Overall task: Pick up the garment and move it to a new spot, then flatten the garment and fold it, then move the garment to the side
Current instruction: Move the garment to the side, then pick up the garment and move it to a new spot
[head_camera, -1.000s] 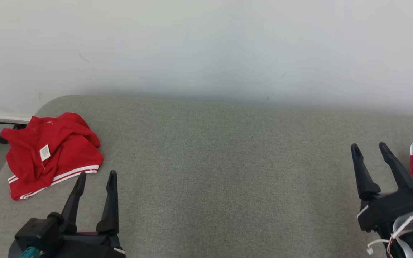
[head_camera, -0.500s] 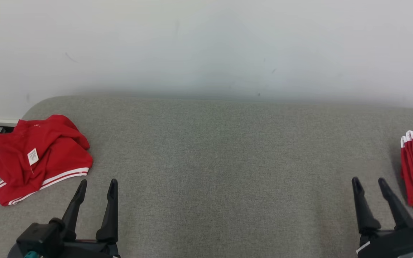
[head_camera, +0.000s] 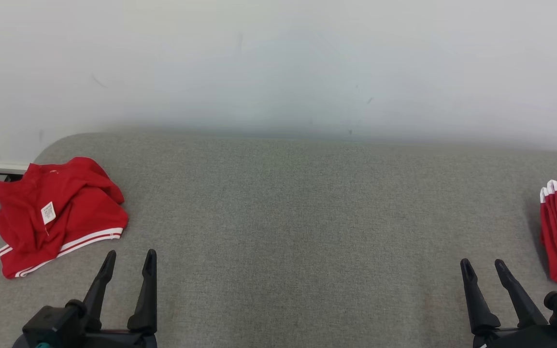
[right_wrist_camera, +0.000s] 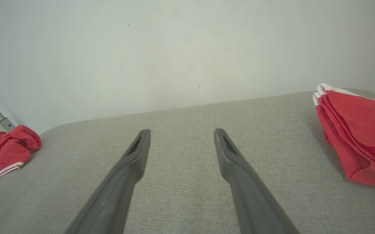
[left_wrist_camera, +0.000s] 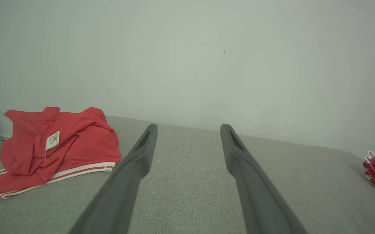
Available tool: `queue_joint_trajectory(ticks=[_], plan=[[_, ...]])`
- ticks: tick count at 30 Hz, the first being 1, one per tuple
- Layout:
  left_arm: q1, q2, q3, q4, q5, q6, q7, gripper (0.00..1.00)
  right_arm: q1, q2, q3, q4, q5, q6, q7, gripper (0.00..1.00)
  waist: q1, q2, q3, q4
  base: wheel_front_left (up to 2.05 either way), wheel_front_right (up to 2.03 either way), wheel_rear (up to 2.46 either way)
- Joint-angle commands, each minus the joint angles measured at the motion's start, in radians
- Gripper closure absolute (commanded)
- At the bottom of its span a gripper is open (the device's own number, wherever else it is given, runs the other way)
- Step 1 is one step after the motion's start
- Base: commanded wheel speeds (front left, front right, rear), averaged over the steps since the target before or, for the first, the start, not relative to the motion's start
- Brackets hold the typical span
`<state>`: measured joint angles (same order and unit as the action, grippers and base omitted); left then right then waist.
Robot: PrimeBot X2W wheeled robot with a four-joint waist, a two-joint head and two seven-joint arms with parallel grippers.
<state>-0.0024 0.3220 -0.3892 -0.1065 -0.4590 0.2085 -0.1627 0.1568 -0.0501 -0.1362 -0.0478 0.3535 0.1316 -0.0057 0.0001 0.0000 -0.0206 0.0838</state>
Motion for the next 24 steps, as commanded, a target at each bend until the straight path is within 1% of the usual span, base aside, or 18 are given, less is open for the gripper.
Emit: queue_joint_trajectory(ticks=[1,7,12,14,19,22,24], plan=[[0.013,0.003,0.001,-0.002,-0.006,0.002,0.001,0.00,0.005,-0.002,-0.002,0.001,0.012,-0.002,-0.001,0.00,-0.0001,0.0000,-0.001,0.001,0.00,0.00,0.00],[0.014,0.006,0.001,-0.005,-0.011,0.005,0.004,0.00,0.004,-0.001,0.017,0.011,0.023,-0.002,-0.004,0.00,-0.0001,0.0000,-0.006,0.018,0.00,0.00,0.00],[0.016,0.003,0.007,-0.009,-0.018,0.016,0.005,0.00,0.008,-0.001,0.027,0.016,0.025,-0.002,-0.008,0.00,-0.0001,0.0000,-0.012,0.062,0.00,0.00,0.00],[0.020,0.002,0.013,-0.010,-0.023,0.020,0.007,0.00,0.010,-0.001,0.030,0.018,0.031,-0.002,-0.009,0.00,-0.0001,0.0000,-0.016,0.090,0.00,0.00,0.00],[0.032,-0.011,0.036,-0.023,-0.054,0.028,-0.003,0.00,0.020,-0.002,0.034,0.028,0.048,-0.002,-0.013,0.00,-0.0001,0.0000,-0.032,0.187,0.00,0.00,0.00],[0.042,-0.012,0.039,-0.038,-0.099,0.004,0.008,0.00,0.027,-0.001,0.039,0.036,0.056,-0.001,-0.015,0.00,-0.0001,0.0000,-0.042,0.252,0.00,0.00,0.00],[0.044,0.005,0.035,-0.051,-0.104,-0.014,0.020,0.00,0.030,-0.001,0.044,0.042,0.064,-0.001,-0.019,0.00,-0.0001,0.0000,-0.050,0.296,0.00,0.00,0.00]])
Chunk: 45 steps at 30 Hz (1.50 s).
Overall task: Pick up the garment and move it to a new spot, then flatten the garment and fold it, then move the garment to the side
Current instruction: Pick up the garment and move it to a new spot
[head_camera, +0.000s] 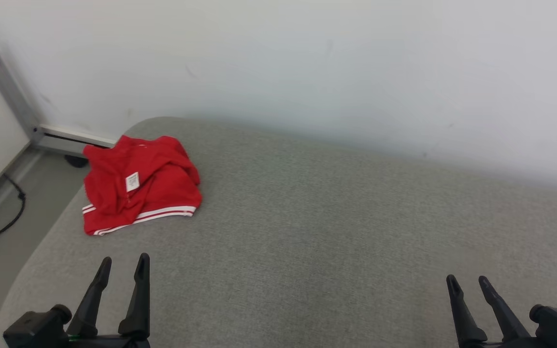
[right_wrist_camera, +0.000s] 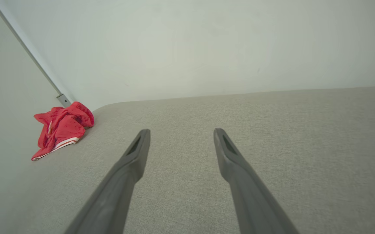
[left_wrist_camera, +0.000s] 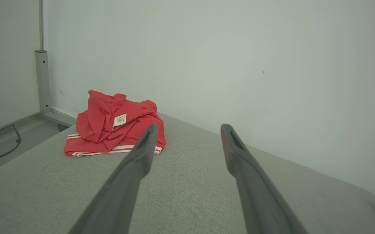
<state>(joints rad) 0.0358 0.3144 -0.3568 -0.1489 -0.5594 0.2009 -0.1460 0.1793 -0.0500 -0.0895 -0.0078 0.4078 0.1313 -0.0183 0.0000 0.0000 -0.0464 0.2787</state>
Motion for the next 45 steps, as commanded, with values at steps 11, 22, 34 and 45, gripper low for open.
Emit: queue_joint_trajectory(ticks=[11,22,34,45], plan=[[0.061,0.066,0.043,-0.086,0.032,0.047,-0.004,0.00,-0.065,-0.002,0.079,0.019,-0.003,-0.001,0.017,0.00,0.0000,0.0000,0.010,0.226,0.00,0.00,0.00],[0.126,0.067,0.080,-0.142,0.036,0.098,-0.038,0.00,-0.159,-0.002,0.156,0.061,-0.019,-0.001,0.040,0.00,0.0000,0.0000,0.050,0.250,0.00,0.00,0.00],[-0.043,0.072,0.010,-0.020,0.017,0.017,0.055,0.00,-0.123,-0.002,0.119,0.046,-0.042,-0.001,0.044,0.00,0.0000,0.0000,0.066,0.234,0.00,0.00,0.00],[-0.394,-0.019,-0.038,0.263,-0.080,-0.075,0.243,0.00,-0.075,-0.002,0.083,-0.072,-0.098,-0.001,0.104,0.00,0.0000,0.0000,0.142,0.236,0.00,0.00,0.00]])
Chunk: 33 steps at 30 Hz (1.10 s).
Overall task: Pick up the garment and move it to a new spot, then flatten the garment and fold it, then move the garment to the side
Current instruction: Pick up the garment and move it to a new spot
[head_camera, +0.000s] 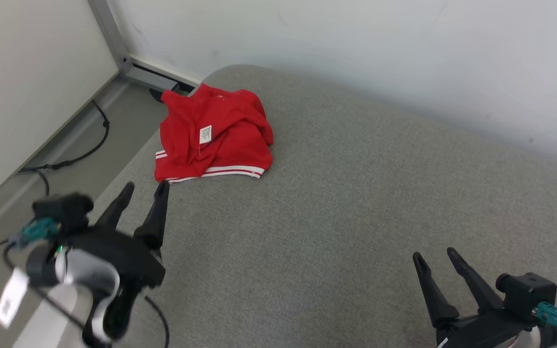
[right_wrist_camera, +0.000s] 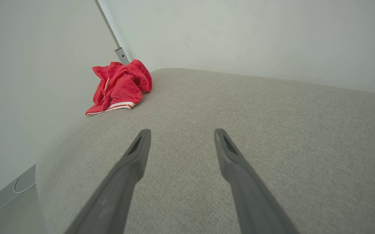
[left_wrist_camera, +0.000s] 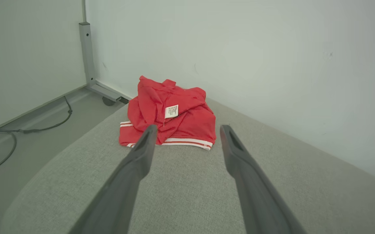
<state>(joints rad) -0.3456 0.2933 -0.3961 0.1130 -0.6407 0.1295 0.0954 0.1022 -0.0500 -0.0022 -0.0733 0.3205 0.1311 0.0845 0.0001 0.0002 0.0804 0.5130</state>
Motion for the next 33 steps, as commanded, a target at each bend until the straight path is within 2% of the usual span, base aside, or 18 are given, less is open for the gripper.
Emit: queue_joint_trajectory(ticks=[1,6,18,24,33], plan=[[-0.047,-0.006,-0.002,0.030,-0.005,-0.009,0.014,0.00,0.006,-0.002,-0.007,-0.020,-0.016,-0.001,0.006,0.00,-0.0001,-0.0002,0.025,0.002,0.00,0.00,0.00],[-0.201,-0.048,-0.018,0.187,-0.024,-0.043,0.063,0.00,0.028,-0.002,-0.022,-0.098,-0.048,-0.001,0.040,0.00,-0.0001,-0.0002,0.080,0.003,0.00,0.00,0.00],[-0.425,-0.093,0.043,0.537,-0.108,-0.116,0.053,0.00,0.048,-0.002,0.010,-0.305,-0.155,-0.001,0.187,0.00,-0.0001,-0.0002,0.221,-0.117,0.00,0.00,0.00],[-0.531,-0.095,0.041,0.652,-0.112,-0.154,0.079,0.00,0.058,-0.002,-0.001,-0.420,-0.202,-0.001,0.254,0.00,-0.0001,-0.0002,0.302,-0.157,0.00,0.00,0.00],[-0.658,-0.102,0.036,0.782,-0.116,-0.164,0.112,0.00,0.057,-0.002,-0.015,-0.535,-0.237,-0.001,0.301,0.00,-0.0001,-0.0002,0.407,-0.182,0.00,0.00,0.00]])
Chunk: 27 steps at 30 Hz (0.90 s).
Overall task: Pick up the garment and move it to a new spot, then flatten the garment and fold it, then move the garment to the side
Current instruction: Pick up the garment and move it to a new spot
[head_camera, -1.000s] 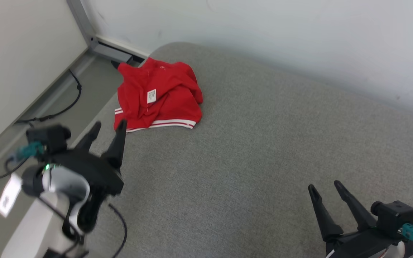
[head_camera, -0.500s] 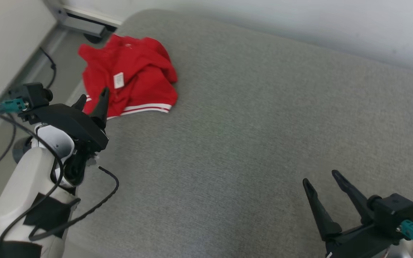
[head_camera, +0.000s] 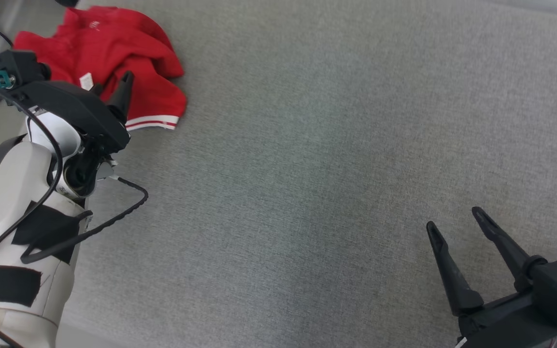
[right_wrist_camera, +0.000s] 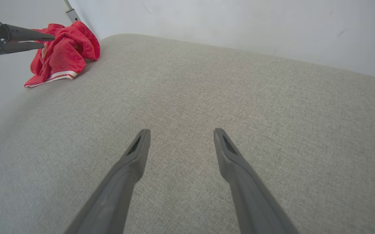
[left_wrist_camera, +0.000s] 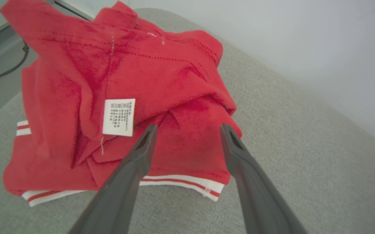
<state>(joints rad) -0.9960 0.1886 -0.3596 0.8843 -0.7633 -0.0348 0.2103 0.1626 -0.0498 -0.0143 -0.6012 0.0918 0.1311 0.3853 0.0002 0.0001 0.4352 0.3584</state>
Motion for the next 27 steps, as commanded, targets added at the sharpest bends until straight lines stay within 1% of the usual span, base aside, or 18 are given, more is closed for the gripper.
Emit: queue_joint_trajectory(ticks=[1,5,8,11,16,17,18,19,27], plan=[[-0.017,0.000,0.000,0.023,0.004,-0.007,-0.009,0.00,-0.003,-0.002,-0.006,-0.014,-0.009,-0.001,0.003,0.00,-0.0002,-0.0001,0.059,-0.029,0.00,0.00,0.00],[-0.039,0.003,0.006,0.078,-0.006,-0.017,-0.022,0.00,0.003,-0.002,-0.008,-0.035,-0.015,-0.001,0.011,0.00,-0.0002,-0.0001,0.081,-0.038,0.00,0.00,0.00],[-0.051,0.006,0.009,0.124,-0.013,-0.014,-0.020,0.00,0.004,-0.002,-0.003,-0.046,-0.019,-0.001,0.014,0.00,-0.0002,-0.0001,0.092,-0.048,0.00,0.00,0.00],[-0.059,0.000,0.020,0.168,-0.023,0.000,-0.033,0.00,0.004,-0.002,-0.001,-0.049,-0.018,-0.001,0.013,0.00,-0.0002,-0.0001,0.098,-0.055,0.00,0.00,0.00],[-0.073,-0.012,0.028,0.219,-0.033,0.001,-0.065,0.00,-0.003,-0.002,0.008,-0.033,-0.009,-0.001,0.007,0.00,-0.0002,-0.0001,0.086,-0.067,0.00,0.00,0.00],[-0.077,-0.012,0.029,0.227,-0.033,0.004,-0.070,0.15,-0.007,-0.002,0.010,-0.030,-0.007,-0.001,0.006,0.00,-0.0002,-0.0001,0.082,-0.069,0.00,0.00,0.00],[-0.081,-0.008,0.025,0.234,-0.026,0.004,-0.078,0.56,-0.011,-0.002,0.012,-0.025,-0.004,-0.001,0.003,0.00,-0.0002,-0.0001,0.078,-0.071,0.00,0.00,0.00],[-0.085,-0.007,0.026,0.239,-0.026,0.003,-0.087,1.00,-0.014,-0.002,0.015,-0.021,0.000,-0.001,0.001,0.00,-0.0002,-0.0001,0.072,-0.073,0.00,0.00,0.00],[-0.097,0.016,0.010,0.266,-0.011,-0.024,-0.113,1.00,-0.033,-0.002,0.040,0.045,0.043,-0.001,-0.035,0.00,-0.0002,-0.0001,0.003,-0.087,0.00,0.00,0.00]])
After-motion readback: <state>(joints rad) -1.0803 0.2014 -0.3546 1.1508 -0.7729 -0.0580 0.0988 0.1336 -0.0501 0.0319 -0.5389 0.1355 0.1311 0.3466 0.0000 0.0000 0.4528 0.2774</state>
